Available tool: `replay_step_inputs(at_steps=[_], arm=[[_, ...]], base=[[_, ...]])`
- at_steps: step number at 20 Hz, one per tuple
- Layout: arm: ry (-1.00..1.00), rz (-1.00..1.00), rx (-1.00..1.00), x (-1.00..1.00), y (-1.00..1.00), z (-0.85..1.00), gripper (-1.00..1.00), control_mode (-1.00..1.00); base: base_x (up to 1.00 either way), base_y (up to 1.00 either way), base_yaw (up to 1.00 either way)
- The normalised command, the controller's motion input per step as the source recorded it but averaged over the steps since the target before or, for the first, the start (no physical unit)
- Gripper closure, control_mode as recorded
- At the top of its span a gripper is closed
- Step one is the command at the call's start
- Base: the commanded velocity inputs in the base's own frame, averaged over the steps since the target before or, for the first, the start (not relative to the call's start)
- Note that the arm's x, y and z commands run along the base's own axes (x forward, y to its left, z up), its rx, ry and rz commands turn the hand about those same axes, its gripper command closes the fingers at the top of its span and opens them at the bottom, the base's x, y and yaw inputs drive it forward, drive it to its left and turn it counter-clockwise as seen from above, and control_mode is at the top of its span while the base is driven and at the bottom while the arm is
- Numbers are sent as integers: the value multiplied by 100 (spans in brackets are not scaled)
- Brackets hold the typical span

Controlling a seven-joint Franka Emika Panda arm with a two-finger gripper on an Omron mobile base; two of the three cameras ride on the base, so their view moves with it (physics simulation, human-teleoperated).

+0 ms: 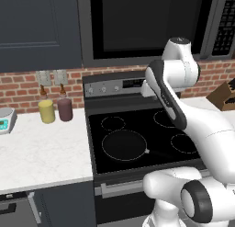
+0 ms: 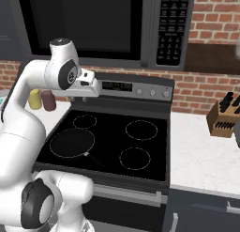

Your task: Turn off the front left burner of the stove.

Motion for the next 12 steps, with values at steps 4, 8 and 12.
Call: replay_step_inputs(at_steps=[4,8,12], arm=[[-6,0,-2,-6,6,0,-100,-100],[-3,0,-2,-12,22,-6,-100,-100],[-11,0,-5,0,44,0,-100,-100]], base=[[0,0,0],[0,0,0],[0,0,0]])
